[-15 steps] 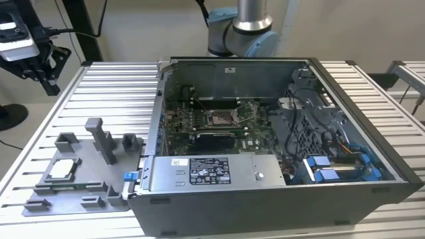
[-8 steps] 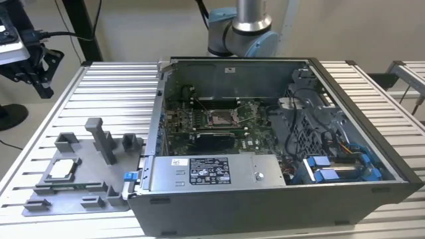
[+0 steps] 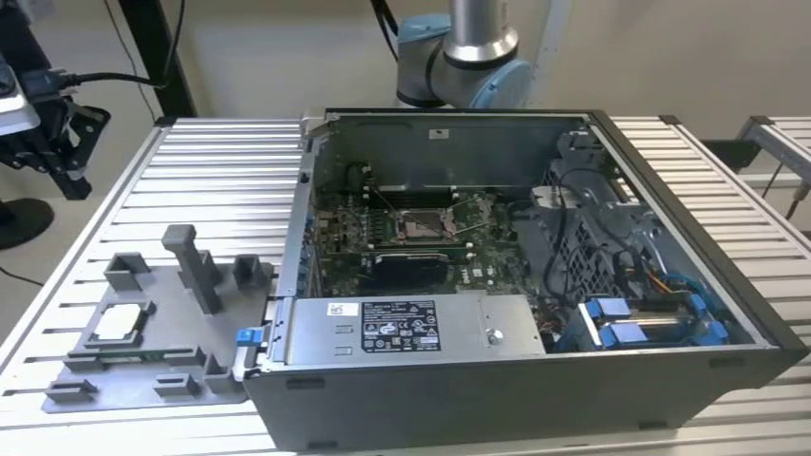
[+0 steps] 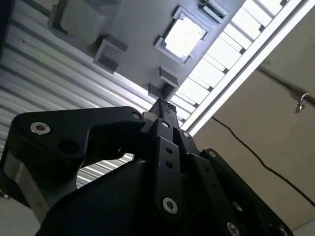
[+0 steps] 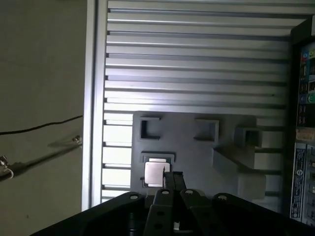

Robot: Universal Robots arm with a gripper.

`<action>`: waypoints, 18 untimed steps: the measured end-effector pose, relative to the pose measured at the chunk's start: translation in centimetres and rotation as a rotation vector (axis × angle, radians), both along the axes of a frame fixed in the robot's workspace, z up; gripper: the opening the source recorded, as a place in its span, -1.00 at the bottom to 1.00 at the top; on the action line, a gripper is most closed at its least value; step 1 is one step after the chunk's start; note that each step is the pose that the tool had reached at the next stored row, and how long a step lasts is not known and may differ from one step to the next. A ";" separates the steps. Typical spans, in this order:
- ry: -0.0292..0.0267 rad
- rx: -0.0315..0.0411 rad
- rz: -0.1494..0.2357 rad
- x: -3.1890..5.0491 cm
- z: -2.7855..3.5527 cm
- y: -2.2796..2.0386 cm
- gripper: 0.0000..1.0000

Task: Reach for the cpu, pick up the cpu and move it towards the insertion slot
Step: 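Reach for the cpu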

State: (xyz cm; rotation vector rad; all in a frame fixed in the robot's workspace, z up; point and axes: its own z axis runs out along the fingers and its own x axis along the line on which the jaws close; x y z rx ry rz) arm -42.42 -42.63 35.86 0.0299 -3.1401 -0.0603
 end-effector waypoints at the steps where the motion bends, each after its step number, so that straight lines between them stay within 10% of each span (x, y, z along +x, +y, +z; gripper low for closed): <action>1: 0.0000 -0.0001 0.000 -0.03 -0.08 -0.27 -1.00; 9: 0.0001 -0.0001 0.000 -0.13 -0.58 -1.75 -1.00; 18: 0.0001 -0.0003 0.000 -0.31 -1.13 -1.85 -1.00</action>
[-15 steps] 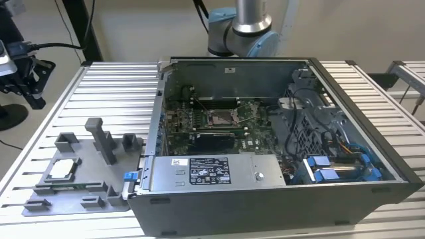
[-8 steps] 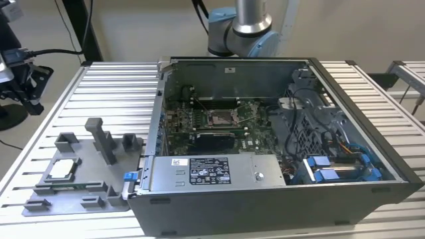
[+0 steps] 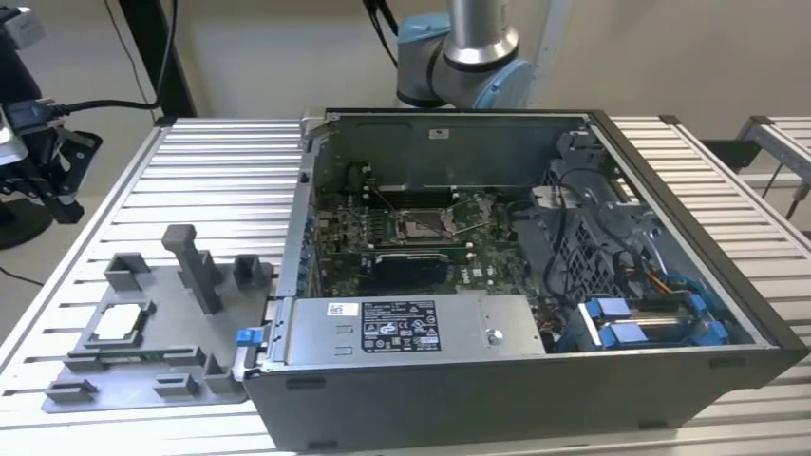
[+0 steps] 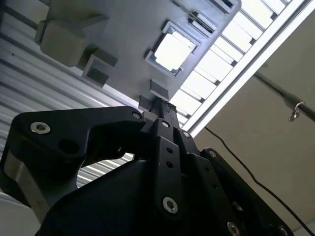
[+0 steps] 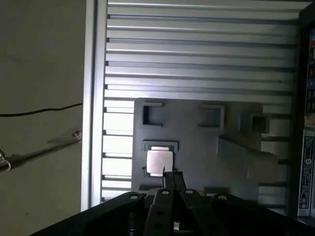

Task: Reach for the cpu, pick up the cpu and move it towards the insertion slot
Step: 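Reach for the cpu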

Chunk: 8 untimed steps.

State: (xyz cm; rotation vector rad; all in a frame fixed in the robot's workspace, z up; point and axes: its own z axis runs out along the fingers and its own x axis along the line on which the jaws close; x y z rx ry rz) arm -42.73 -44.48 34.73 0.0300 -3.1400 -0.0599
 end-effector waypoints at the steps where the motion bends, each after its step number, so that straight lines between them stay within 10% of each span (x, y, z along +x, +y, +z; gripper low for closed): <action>1: 0.0001 0.0000 0.000 0.00 0.00 0.00 -1.00; 8: -0.0002 -0.0001 0.000 0.00 -0.02 0.00 -1.00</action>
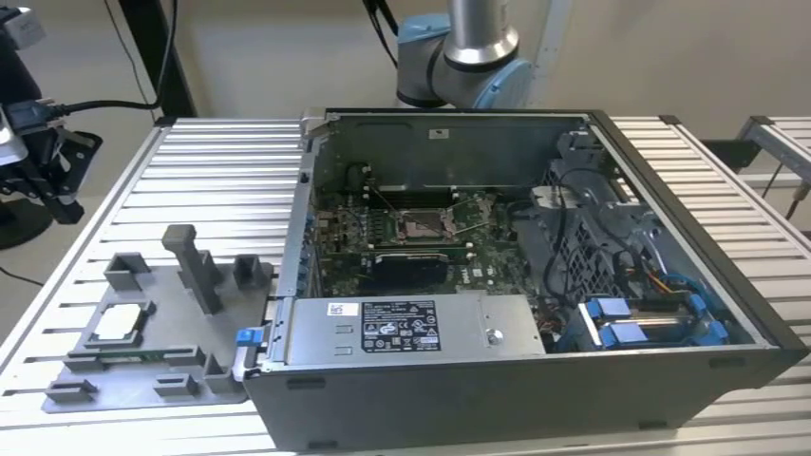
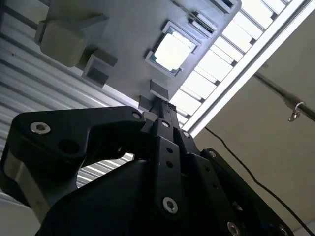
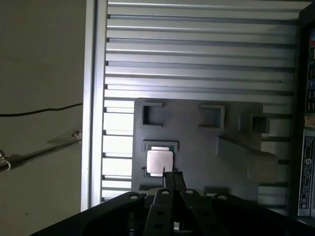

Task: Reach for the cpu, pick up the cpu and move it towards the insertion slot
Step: 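Reach for the cpu, then pick up the cpu and move it towards the insertion slot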

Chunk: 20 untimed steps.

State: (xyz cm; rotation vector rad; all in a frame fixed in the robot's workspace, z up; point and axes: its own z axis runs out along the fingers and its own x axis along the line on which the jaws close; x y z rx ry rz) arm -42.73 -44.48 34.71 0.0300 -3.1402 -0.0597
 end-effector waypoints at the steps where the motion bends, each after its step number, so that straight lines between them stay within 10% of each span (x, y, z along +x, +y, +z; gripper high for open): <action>1: 0.0000 0.0000 0.000 0.00 0.00 0.00 1.00; 20: 0.0000 -0.0008 0.000 0.00 -0.25 0.00 1.00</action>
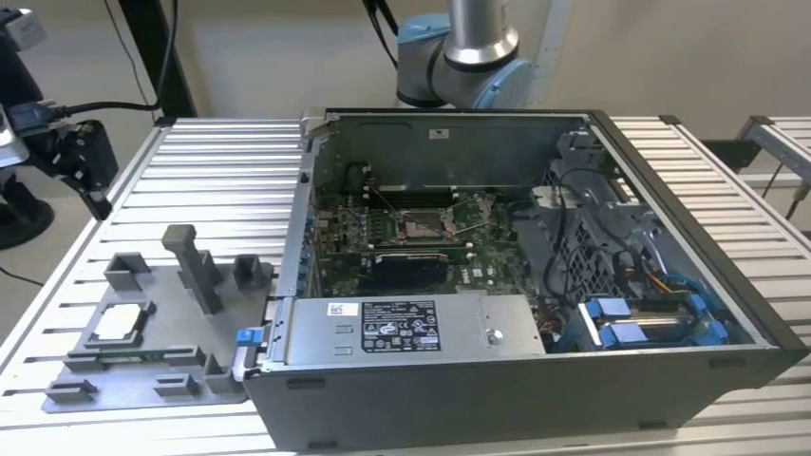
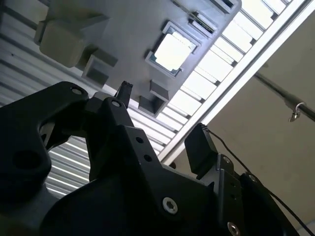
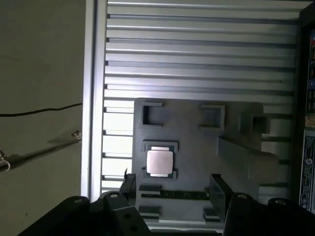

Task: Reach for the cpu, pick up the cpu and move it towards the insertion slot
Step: 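Pick up the cpu and move it towards the insertion slot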

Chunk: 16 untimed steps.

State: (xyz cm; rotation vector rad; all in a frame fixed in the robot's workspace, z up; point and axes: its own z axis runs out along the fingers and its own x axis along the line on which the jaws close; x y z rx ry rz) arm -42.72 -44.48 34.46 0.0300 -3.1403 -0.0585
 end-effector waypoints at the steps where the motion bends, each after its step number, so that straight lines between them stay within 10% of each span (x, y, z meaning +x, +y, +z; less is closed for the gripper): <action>1: 0.0001 -0.0005 0.000 0.00 -0.17 0.00 1.00; 16: 0.0003 -0.0040 0.000 -0.01 -1.98 0.00 1.00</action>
